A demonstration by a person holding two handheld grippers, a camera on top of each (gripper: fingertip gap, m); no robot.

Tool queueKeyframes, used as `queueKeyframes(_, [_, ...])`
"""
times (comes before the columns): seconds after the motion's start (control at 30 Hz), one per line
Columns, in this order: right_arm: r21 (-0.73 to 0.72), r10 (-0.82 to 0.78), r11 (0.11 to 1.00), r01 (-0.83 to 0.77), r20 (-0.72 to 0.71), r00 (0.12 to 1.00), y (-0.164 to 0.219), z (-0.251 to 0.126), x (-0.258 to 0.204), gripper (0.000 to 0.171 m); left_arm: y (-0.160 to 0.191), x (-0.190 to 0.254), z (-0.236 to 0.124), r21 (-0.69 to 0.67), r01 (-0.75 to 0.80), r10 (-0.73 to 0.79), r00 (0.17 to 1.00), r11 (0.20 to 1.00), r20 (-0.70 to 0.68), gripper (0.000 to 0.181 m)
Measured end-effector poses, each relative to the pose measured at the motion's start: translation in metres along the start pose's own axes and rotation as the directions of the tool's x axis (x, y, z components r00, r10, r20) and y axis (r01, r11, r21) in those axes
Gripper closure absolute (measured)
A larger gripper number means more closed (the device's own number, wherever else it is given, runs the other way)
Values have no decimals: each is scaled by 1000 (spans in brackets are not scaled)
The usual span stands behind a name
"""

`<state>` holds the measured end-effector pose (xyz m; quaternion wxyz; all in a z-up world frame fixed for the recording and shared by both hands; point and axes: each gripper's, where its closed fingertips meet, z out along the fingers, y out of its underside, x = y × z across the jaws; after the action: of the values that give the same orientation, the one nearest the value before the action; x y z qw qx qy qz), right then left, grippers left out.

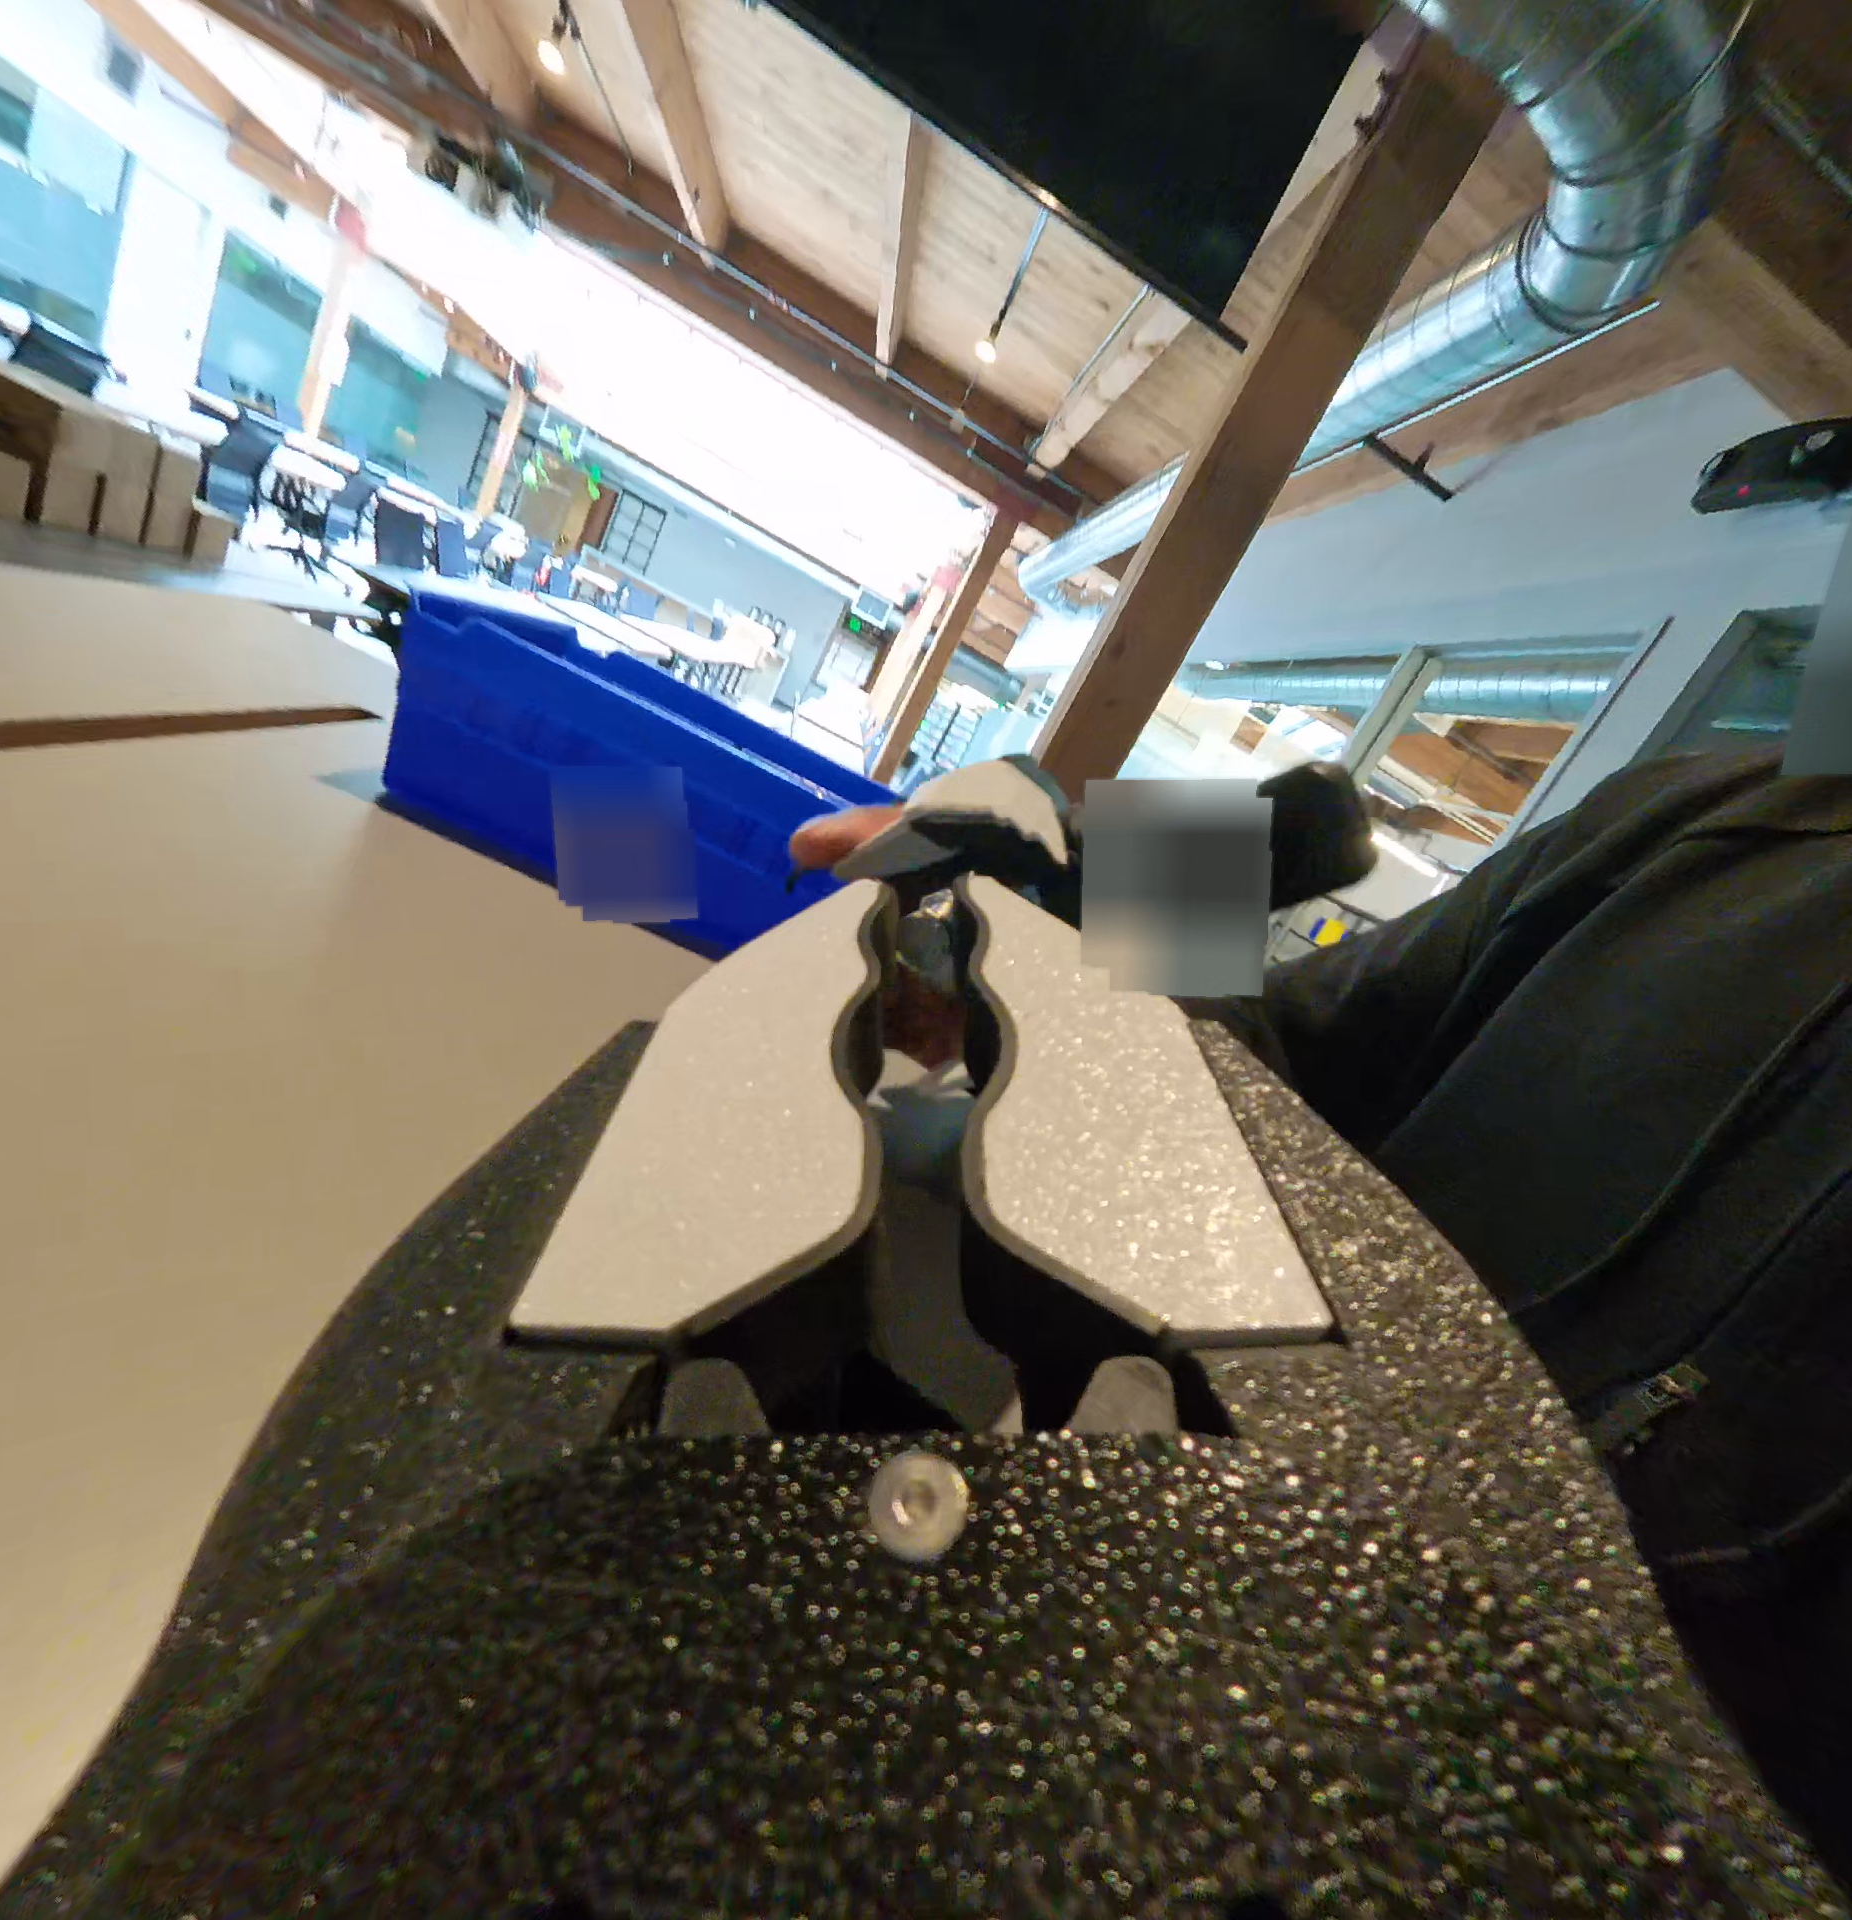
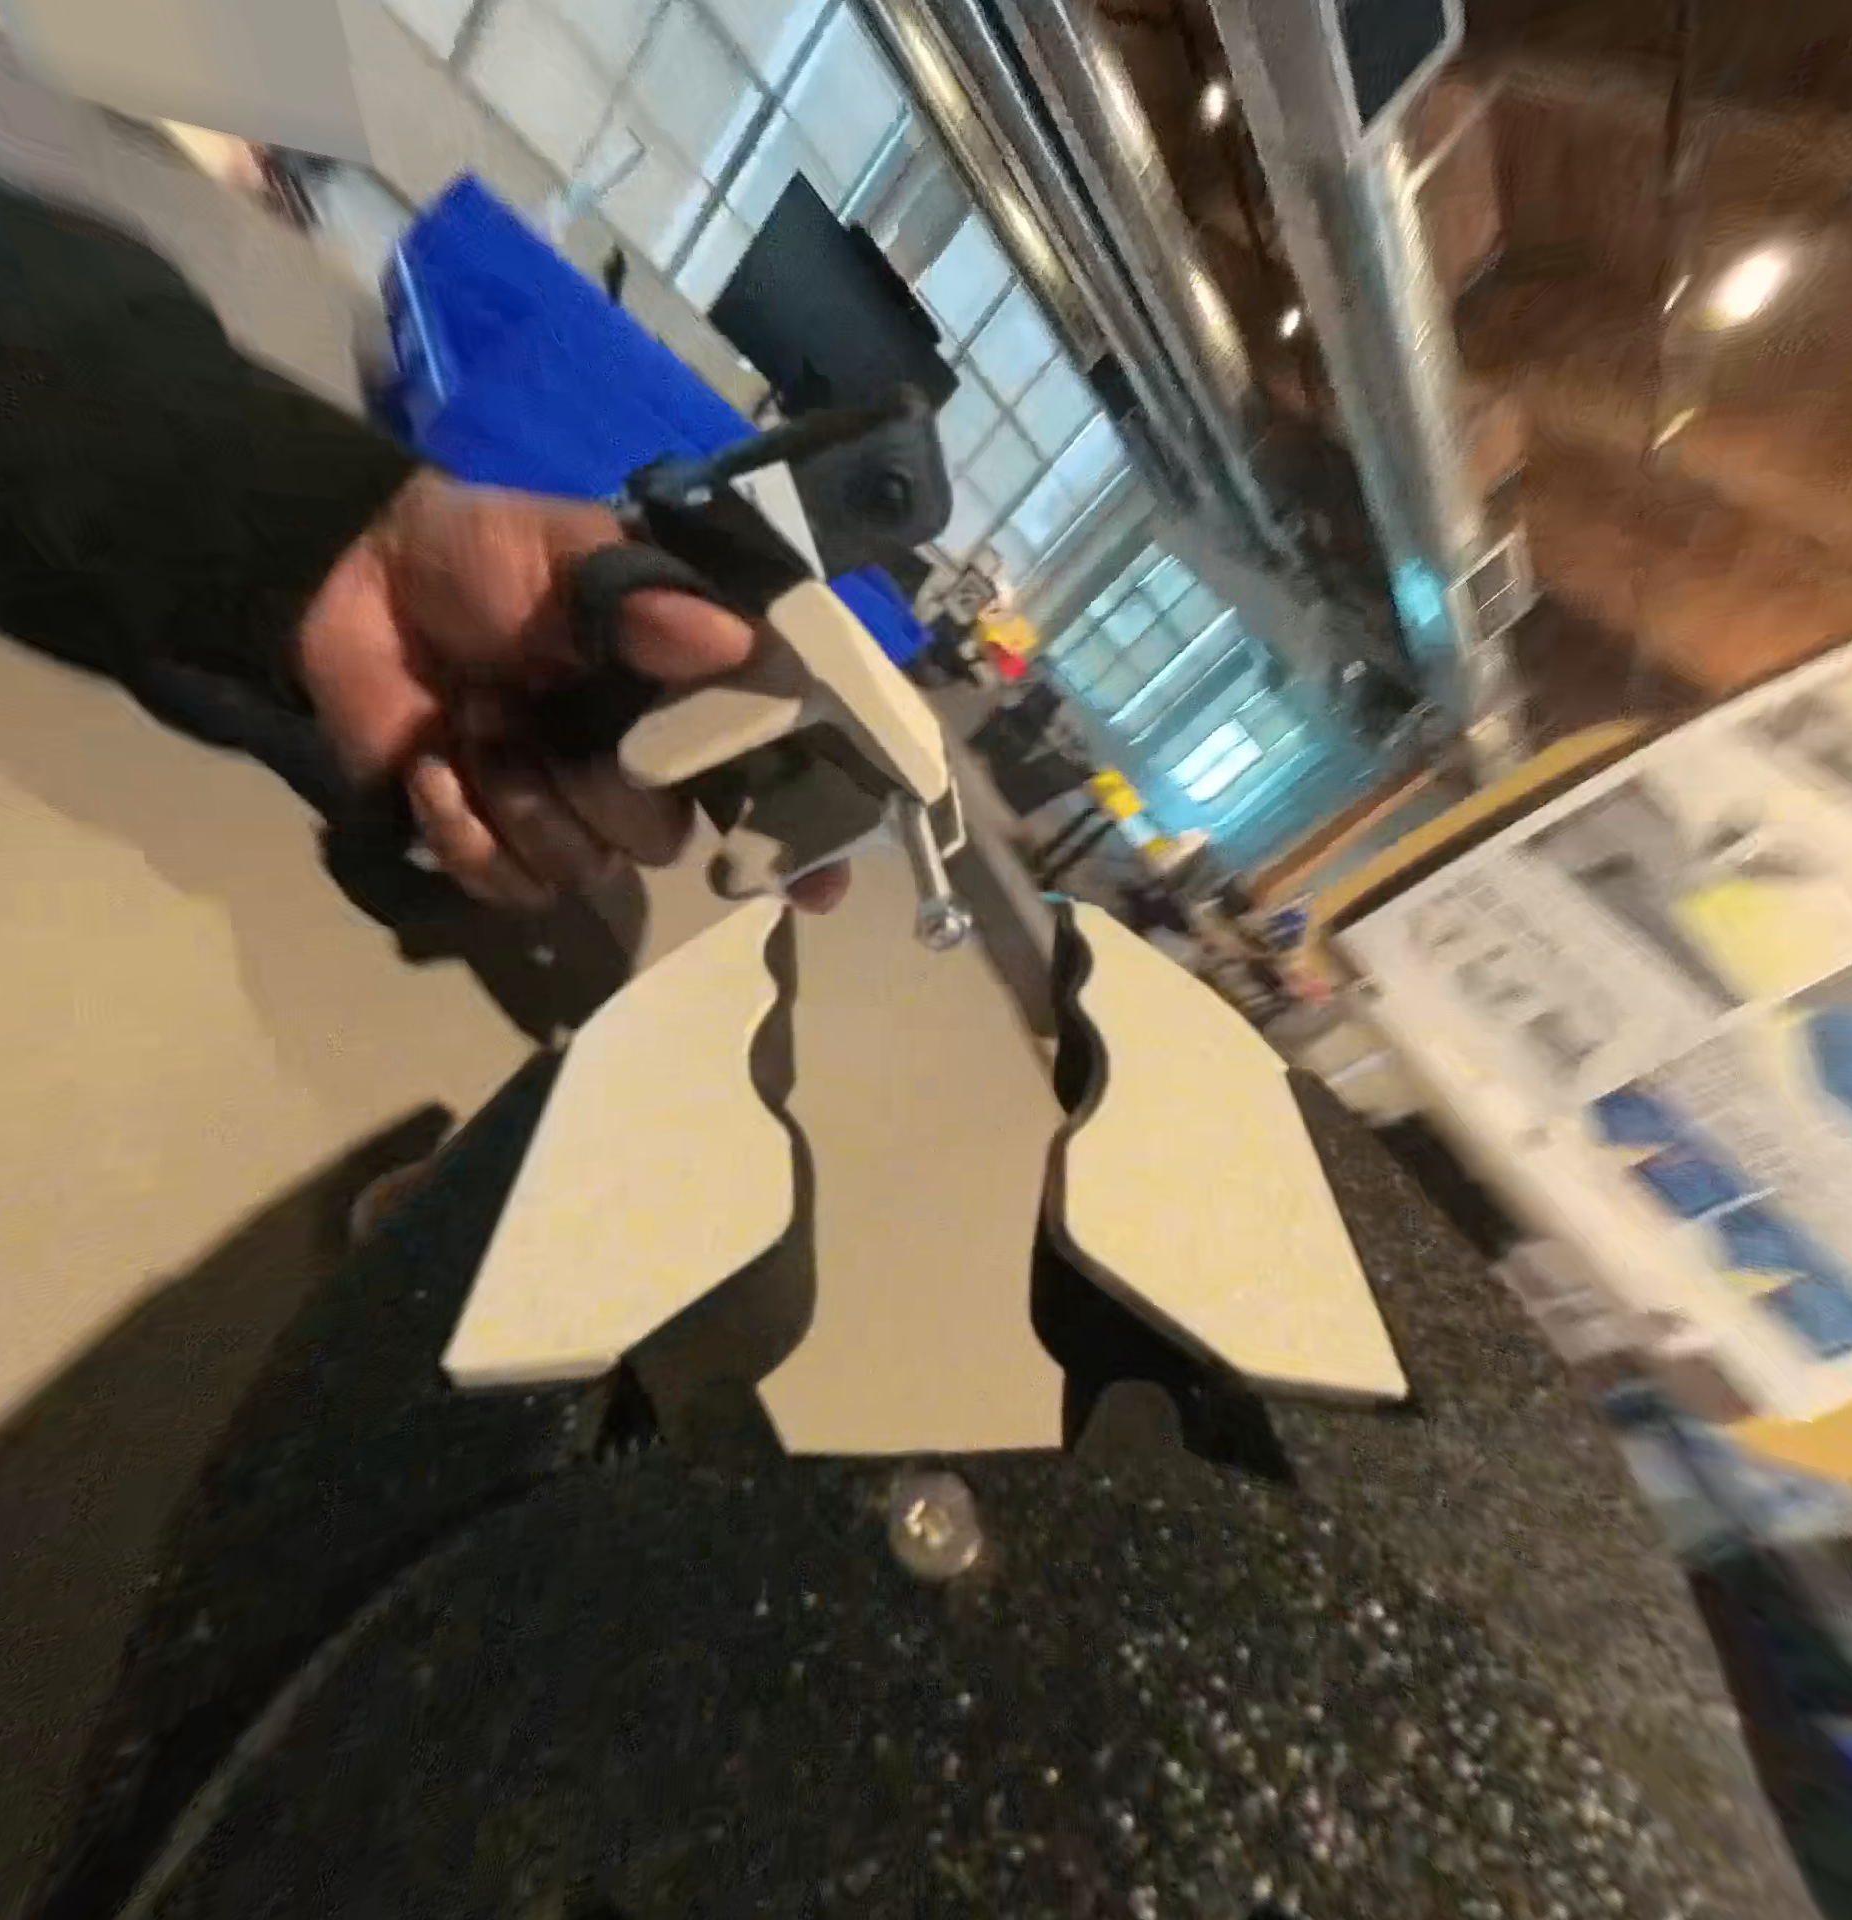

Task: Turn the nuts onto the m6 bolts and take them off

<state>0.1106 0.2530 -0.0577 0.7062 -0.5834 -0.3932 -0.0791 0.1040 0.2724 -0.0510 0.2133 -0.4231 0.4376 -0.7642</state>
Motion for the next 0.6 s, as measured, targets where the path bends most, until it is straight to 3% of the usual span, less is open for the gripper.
queueKeyframes(0.1, [3, 325, 945, -327, 91, 941, 1, 3, 1, 119, -6, 2, -2, 30, -59, 59, 998, 998, 6, 172])
queueKeyframes(0.2, [2, 601, 790, -613, 198, 774, -3, 4, 3, 119, -5, 5, -1, 4, -178, 178, 984, 984, 31, 172])
queueKeyframes(0.27, [-12, 703, 686, -727, 267, 659, -5, 2, 3, 123, -3, 8, 1, -19, -243, 244, 969, 970, 38, 171])
queueKeyframes(0.43, [-70, 783, 565, -822, 358, 508, -7, 0, -1, 133, -3, 14, 3, -20, -312, 313, 949, 950, 30, 171])
queueKeyframes(0.6, [-73, 758, 611, -788, 338, 557, -6, 3, -6, 149, 2, 14, 4, -46, -314, 315, 949, 948, 18, 172])
